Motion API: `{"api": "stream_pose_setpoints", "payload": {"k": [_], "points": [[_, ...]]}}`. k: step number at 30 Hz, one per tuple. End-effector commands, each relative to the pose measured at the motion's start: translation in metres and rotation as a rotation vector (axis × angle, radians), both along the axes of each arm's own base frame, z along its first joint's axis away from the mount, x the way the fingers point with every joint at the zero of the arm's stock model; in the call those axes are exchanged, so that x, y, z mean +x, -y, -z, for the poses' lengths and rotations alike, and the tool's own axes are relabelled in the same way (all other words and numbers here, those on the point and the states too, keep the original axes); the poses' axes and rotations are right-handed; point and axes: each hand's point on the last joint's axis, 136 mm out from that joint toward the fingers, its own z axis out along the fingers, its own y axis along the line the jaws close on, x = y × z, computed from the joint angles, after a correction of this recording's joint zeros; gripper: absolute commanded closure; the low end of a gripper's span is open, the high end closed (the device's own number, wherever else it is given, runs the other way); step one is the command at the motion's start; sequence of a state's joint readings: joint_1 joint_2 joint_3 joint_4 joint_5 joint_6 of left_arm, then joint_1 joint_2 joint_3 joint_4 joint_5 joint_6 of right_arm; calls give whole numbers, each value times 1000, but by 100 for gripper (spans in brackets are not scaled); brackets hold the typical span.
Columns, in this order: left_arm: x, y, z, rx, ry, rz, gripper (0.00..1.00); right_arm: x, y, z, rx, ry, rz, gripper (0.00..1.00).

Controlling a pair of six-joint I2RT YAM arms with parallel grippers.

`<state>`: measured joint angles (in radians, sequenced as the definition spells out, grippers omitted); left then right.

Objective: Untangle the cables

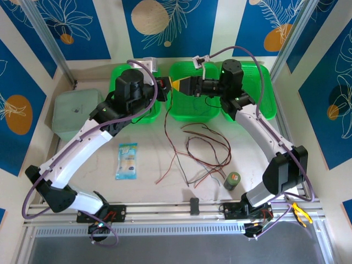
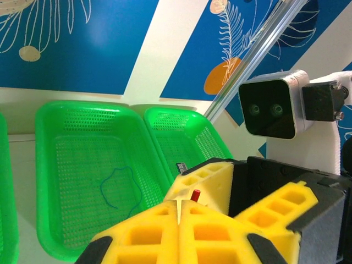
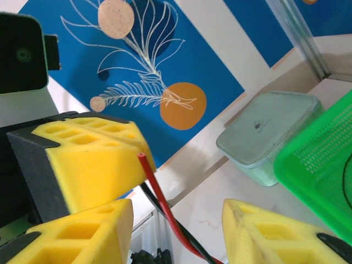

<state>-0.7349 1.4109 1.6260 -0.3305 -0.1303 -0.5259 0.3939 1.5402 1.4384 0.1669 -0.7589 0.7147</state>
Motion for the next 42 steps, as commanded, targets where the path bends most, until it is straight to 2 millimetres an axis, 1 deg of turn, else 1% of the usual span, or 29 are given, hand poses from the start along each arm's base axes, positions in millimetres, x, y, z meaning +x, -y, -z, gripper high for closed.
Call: {"api": "stream_pose_setpoints", "payload": {"k": [1,4,6,8,12,19,24,29,30,31,33,34,35,37,39,42], "points": [[-3,-6,-13,-35,18,6,100,-6,-7,-11,7,25,-36,54],[-4,-6,-13,-36,18,7,100,-5,-9,-12,7,31,-38,56],[-5,-6,-12,-37,15,9,100,-4,-10,-13,7,32,-37,61],[-5,-6,-12,-40,14,8,100,-3,-10,-14,8,32,-33,64],[-6,-6,-13,-48,12,11,100,-1,-11,-13,7,28,-35,64],[-7,-7,-15,-55,15,12,100,11,-8,-4,14,3,-12,66],[-7,-6,-17,-57,20,13,100,15,-7,2,6,-4,4,67],[-5,-4,-14,-52,11,16,100,15,-9,4,4,-6,-2,71],[-5,-4,-14,-50,13,14,100,15,-9,5,4,-9,-3,73],[-5,-5,-13,-48,11,12,100,15,-9,6,2,-11,-2,78],[-4,-7,-13,-37,16,5,100,16,-8,7,-4,-19,3,92],[-3,-9,-13,-27,20,-4,100,16,-7,6,-5,-19,4,98],[-2,-11,-14,-15,25,-12,100,15,-6,4,-3,-18,6,100],[0,-17,-15,4,33,-31,100,12,-2,-4,4,-6,17,100],[2,-25,-21,16,47,-47,100,8,4,-16,10,29,46,100],[4,-39,-34,29,80,-79,100,-4,15,-37,14,107,102,100]]}}
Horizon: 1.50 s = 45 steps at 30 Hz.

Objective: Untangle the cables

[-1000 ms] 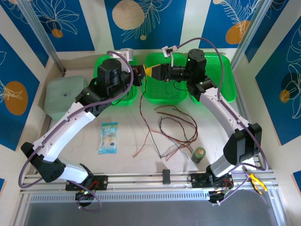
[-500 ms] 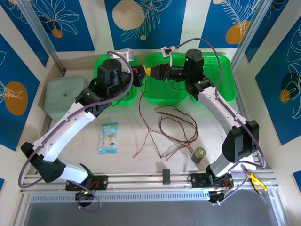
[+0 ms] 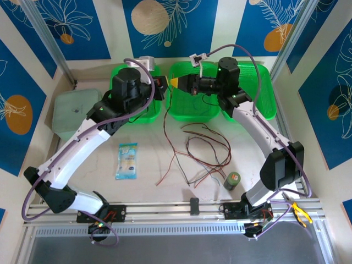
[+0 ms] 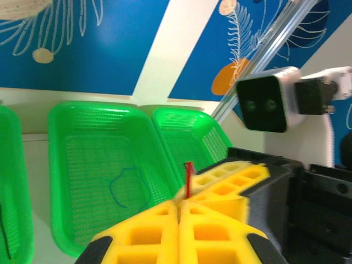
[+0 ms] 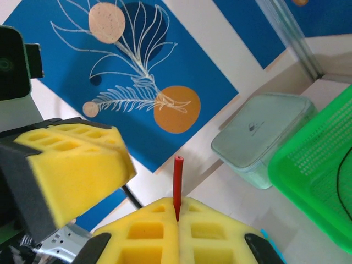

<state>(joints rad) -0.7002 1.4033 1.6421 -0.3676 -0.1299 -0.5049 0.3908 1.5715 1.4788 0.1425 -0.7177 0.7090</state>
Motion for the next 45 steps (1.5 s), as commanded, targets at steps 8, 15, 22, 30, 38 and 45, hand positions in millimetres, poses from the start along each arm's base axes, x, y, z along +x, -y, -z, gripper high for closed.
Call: {"api": "stream_pose_setpoints", "payload": {"k": [8,15,22,30,38,45], "points": [[1,-70,-70,49,173,-155,100,-51,60,-88,47,304,215,100],[3,-112,-91,86,230,-261,100,-68,103,-114,54,399,343,100],[8,-148,-95,120,244,-356,100,-69,142,-121,21,432,469,100],[5,-190,-99,102,281,-470,100,-64,186,-119,-3,440,638,100],[8,-213,-93,124,275,-543,100,-60,234,-120,-16,461,892,100],[12,-226,-87,143,282,-610,100,-64,283,-125,-61,489,1163,100]]}}
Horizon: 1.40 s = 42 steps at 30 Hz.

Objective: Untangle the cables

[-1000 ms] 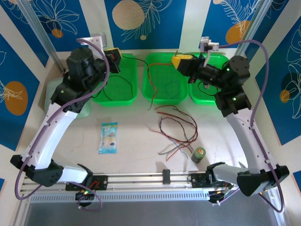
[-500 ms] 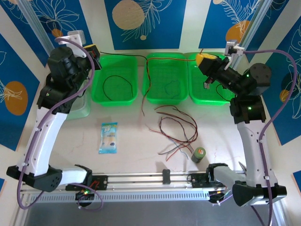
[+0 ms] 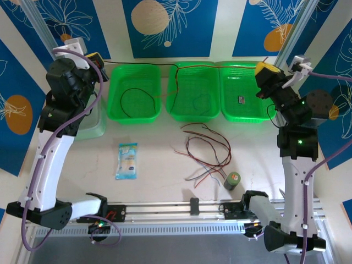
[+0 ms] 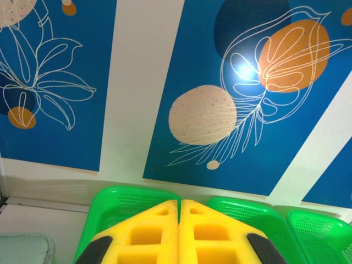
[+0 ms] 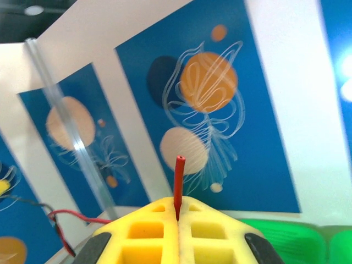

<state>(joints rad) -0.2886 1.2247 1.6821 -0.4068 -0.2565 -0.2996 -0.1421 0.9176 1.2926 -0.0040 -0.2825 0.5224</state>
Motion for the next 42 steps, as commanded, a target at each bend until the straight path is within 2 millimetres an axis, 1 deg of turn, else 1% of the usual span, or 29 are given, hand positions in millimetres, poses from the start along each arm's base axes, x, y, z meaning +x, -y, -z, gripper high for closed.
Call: {"api": "stream_pose_setpoints", "payload": {"k": [1,7,11,13,19,22,26,36,37,39,42], "points": [[-2,-25,-10,23,54,-109,100,0,40,-3,5,23,238,100],[-2,-40,-13,17,89,-174,100,-3,85,-4,68,21,457,100],[-6,-56,-17,15,144,-265,100,-8,116,-2,134,13,596,100],[-10,-65,-21,16,178,-314,100,-12,128,-1,171,10,650,100],[-22,-87,-32,12,253,-431,100,-22,150,4,214,7,762,100],[-26,-93,-34,2,282,-463,100,-29,157,7,228,14,807,100],[-27,-95,-35,-15,299,-471,100,-29,157,6,227,18,803,100],[-27,-88,-45,-52,328,-421,100,-24,152,3,210,24,768,100],[-27,-85,-49,-59,344,-405,100,-24,151,2,206,26,759,100],[-25,-74,-61,-66,406,-338,100,-21,147,0,200,27,739,100],[-23,-60,-89,-83,499,-254,100,-18,139,-7,181,33,695,100]]}}
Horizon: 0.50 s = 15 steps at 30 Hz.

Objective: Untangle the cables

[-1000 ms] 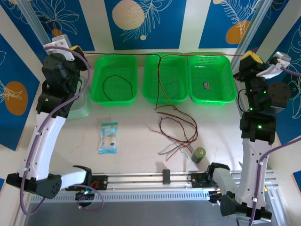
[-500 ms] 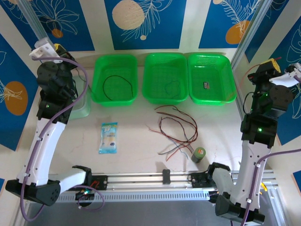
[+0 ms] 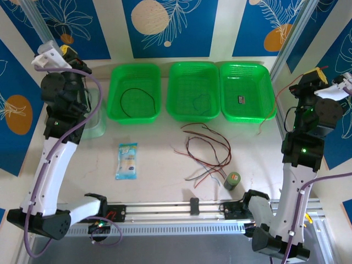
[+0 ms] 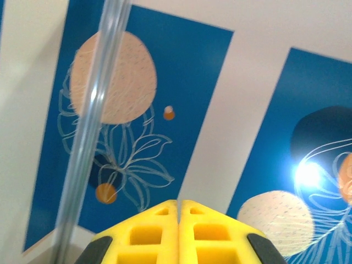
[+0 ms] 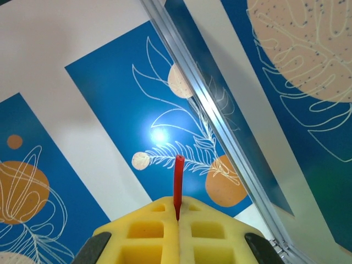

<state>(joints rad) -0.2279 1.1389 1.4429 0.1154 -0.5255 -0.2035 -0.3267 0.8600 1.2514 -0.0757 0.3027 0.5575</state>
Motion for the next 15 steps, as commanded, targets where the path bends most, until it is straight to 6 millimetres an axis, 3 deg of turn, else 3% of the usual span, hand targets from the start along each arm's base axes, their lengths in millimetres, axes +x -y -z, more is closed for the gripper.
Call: {"api": "stream_pose_setpoints", "payload": {"k": [1,9,15], "points": [[-9,13,-56,2,197,97,100,0,-14,-22,-39,46,-62,100],[19,31,-119,44,301,143,100,3,-40,-43,-68,61,-181,100],[43,40,-144,41,355,163,100,7,-45,-47,-98,47,-194,100]]}}
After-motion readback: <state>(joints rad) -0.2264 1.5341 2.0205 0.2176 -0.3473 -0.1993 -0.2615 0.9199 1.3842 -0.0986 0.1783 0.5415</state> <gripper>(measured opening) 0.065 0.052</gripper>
